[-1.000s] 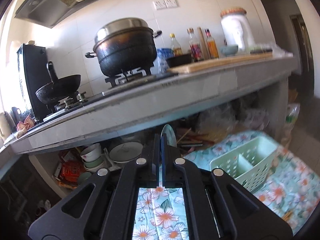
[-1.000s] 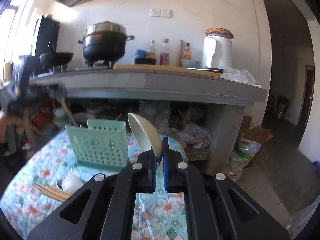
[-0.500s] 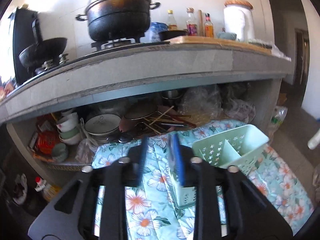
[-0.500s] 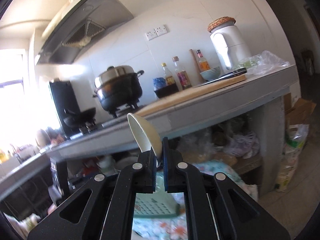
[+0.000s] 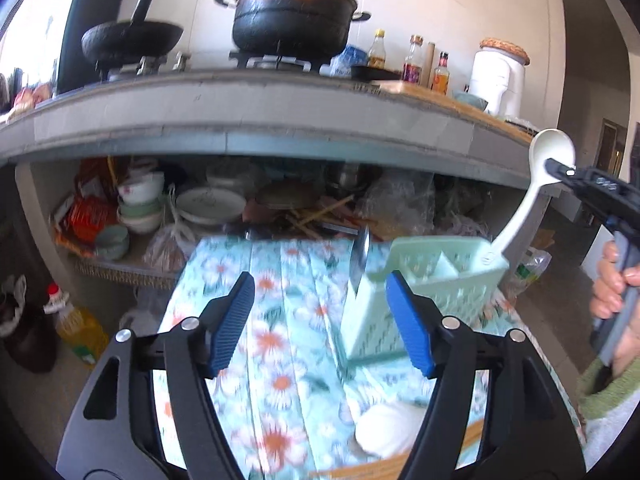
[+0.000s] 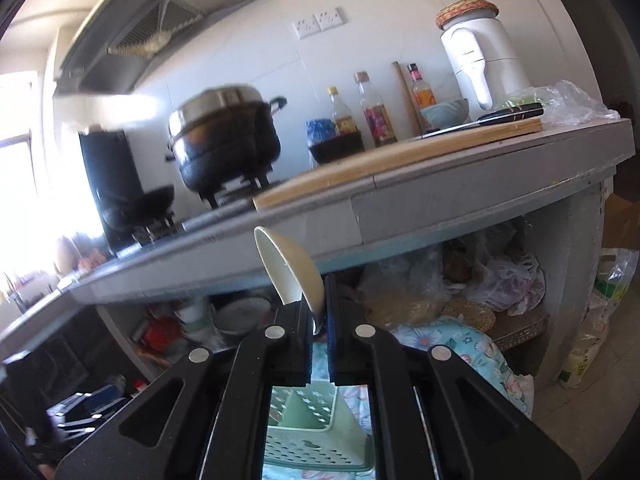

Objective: Organize utensils

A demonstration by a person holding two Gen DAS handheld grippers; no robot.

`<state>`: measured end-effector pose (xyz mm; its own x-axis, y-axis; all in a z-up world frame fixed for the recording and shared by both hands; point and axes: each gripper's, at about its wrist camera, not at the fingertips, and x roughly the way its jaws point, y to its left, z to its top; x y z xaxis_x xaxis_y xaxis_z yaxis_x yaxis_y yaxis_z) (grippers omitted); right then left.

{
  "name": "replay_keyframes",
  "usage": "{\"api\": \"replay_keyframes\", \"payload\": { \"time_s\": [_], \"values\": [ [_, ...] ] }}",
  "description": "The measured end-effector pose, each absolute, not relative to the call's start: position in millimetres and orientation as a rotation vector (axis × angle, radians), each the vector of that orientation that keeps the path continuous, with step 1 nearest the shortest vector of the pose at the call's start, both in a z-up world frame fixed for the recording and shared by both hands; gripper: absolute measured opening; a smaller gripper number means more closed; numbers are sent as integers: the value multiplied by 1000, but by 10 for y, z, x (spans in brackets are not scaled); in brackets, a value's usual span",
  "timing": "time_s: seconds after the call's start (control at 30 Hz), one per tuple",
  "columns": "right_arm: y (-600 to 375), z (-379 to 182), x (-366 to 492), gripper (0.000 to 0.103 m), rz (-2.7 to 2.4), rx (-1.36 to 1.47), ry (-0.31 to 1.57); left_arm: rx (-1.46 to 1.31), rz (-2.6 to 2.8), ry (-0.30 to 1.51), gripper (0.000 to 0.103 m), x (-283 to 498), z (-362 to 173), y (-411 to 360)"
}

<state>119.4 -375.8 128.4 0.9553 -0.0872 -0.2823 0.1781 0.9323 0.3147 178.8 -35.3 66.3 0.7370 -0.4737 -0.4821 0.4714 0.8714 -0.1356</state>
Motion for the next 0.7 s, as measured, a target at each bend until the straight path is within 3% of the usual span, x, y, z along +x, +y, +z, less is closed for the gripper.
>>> {"api": "replay_keyframes", "payload": {
  "time_s": [0.13, 0.2, 0.27, 0.37, 0.43, 0.57, 0.7],
  "values": [
    [-3643, 1057, 1322, 11, -117, 307, 375, -18, -504, 574, 68, 1691, 481, -253],
    [-3617, 1002, 1303, 26, -132, 293, 394, -30, -520, 602, 68, 1655, 393, -220],
    [-3610, 1006, 1187, 48, -139, 293, 369, -25, -512, 616, 68, 1608, 323, -198],
    [-3626, 1071, 969, 57, -155, 295, 326, 24, -484, 603, 68, 1528, 264, -208],
    [-3650, 1129, 789, 59, -169, 305, 293, 58, -472, 594, 69, 1471, 230, -216],
    [-3678, 1199, 420, 60, -189, 325, 259, 87, -482, 590, 85, 1383, 183, -187],
    [-3613, 1123, 226, 61, -167, 328, 305, 92, -513, 633, 87, 1378, 109, -159]
  ]
}}
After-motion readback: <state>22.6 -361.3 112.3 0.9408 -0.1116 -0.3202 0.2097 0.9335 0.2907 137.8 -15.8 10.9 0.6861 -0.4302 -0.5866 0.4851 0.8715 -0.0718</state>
